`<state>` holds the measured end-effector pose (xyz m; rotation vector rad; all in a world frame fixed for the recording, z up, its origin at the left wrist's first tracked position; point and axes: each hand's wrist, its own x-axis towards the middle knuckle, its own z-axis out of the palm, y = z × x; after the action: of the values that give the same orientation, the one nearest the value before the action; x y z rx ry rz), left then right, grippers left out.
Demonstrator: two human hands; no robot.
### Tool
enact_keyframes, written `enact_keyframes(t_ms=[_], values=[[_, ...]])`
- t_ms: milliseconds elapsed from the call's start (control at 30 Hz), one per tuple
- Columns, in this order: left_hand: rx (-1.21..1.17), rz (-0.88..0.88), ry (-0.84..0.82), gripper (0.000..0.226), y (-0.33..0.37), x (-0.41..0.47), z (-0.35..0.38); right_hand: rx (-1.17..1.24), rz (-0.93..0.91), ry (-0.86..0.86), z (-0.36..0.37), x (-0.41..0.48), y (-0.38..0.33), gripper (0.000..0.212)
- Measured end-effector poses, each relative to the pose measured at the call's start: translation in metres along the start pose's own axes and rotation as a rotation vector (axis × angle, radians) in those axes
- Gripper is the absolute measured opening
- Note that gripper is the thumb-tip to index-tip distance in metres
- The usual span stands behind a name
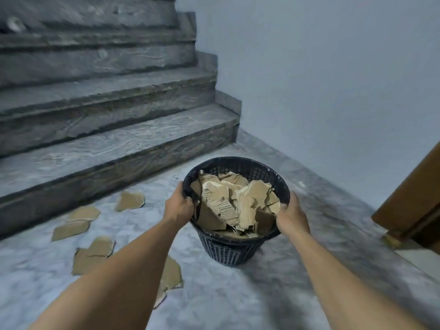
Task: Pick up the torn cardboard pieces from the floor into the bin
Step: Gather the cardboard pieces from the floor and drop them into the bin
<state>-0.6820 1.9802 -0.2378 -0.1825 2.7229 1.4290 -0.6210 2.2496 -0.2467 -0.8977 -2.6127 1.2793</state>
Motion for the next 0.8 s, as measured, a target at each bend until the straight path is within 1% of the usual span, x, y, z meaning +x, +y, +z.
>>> enact_keyframes(t_ms=[100, 200, 267, 333, 400, 467, 533, 567, 667, 767, 800], values=[[-0.024, 0.007, 0.024, 0.058, -0.014, 0.015, -0.001, -0.068, -0.017, -0.028, 0.017, 0.017, -0.017, 0.068], [-0.023, -0.024, 0.023, 0.064, -0.02, 0.026, 0.005, -0.124, 0.008, -0.062, 0.021, 0.024, -0.022, 0.077], [-0.042, -0.045, 0.009, 0.066, -0.022, 0.031, 0.005, -0.172, 0.012, -0.097, 0.021, 0.023, -0.025, 0.077], [-0.045, -0.077, -0.05, 0.067, -0.021, 0.031, 0.0, -0.251, 0.038, -0.142, 0.018, 0.019, -0.031, 0.073], [-0.036, -0.102, -0.114, 0.067, -0.019, 0.028, -0.007, -0.359, 0.036, -0.102, 0.016, 0.012, -0.042, 0.07], [-0.035, -0.117, -0.146, 0.071, -0.02, 0.023, -0.017, -0.367, -0.088, 0.021, 0.019, -0.003, -0.058, 0.07], [-0.034, -0.084, -0.159, 0.075, -0.027, 0.012, -0.03, -0.325, -0.271, 0.143, 0.026, -0.026, -0.075, 0.066], [-0.022, -0.061, -0.179, 0.075, -0.032, 0.006, -0.039, -0.319, -0.352, 0.171, 0.031, -0.037, -0.082, 0.064], [0.058, -0.009, -0.254, 0.074, -0.062, -0.013, -0.078, -0.274, -0.477, 0.148, 0.055, -0.076, -0.1, 0.059], [0.189, -0.005, -0.266, 0.072, -0.113, -0.031, -0.127, -0.251, -0.609, 0.165, 0.087, -0.119, -0.106, 0.053], [0.232, -0.018, -0.261, 0.071, -0.136, -0.037, -0.143, -0.237, -0.653, 0.145, 0.101, -0.134, -0.104, 0.051]])
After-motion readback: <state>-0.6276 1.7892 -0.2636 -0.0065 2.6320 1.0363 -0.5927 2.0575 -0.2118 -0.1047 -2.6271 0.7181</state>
